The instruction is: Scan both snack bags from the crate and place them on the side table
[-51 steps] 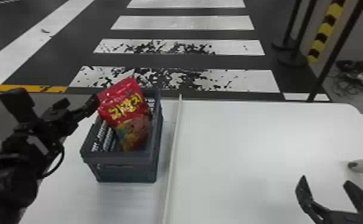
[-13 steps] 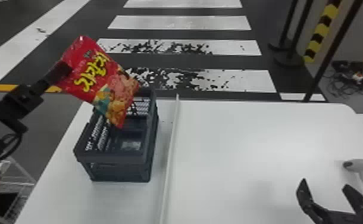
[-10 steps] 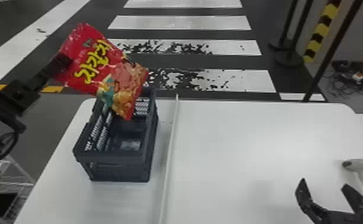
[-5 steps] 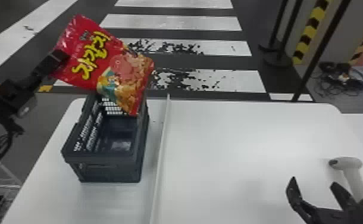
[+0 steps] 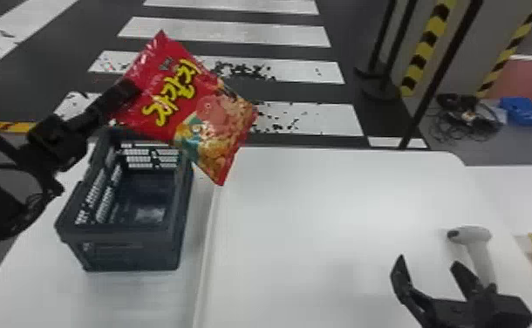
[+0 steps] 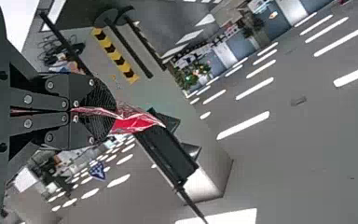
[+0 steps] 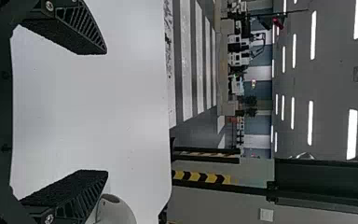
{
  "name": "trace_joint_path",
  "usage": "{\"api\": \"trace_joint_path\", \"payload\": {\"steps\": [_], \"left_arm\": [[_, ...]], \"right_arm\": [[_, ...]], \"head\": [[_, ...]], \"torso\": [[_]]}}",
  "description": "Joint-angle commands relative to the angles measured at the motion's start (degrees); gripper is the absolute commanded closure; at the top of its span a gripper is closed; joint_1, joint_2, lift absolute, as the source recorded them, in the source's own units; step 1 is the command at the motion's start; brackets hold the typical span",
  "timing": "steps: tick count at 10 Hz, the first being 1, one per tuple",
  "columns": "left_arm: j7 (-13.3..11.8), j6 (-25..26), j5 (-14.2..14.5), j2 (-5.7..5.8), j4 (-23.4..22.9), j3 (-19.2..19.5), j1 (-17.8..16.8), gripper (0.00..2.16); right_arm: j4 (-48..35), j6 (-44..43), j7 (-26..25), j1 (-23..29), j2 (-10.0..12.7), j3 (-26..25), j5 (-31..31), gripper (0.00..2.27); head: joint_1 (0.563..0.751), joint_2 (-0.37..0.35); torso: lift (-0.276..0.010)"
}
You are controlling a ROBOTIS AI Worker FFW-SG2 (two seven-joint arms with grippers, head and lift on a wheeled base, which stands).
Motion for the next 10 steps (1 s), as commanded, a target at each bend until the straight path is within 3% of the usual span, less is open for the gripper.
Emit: {"api": "trace_joint_path", "payload": {"steps": [1, 5, 10], "left_arm": [[0.08, -0.01, -2.64, -0.40, 1.54, -4.43, -1.70, 2.14], [0.08, -0.01, -8.62, -1.90, 5.41, -16.03, -4.51, 2.14], [-0.18, 0.35, -15.12, -2.16, 13.32, -27.63, -9.78, 2.14]], "right_arm": [[-0.20, -0.29, -0.06, 0.34, 0.00, -0.35, -0.12, 0.08], [-0.29, -0.65, -0.06, 0.43, 0.00, -0.97, -0.47, 0.08], [-0.73, -1.17, -0.06, 0.61, 0.00, -2.02, -1.09, 0.08]], "head": [[0.695, -0.094], [0.695, -0.227], [0.695, -0.337]], "torso": [[-0.095], [-0.095], [-0.095]]}}
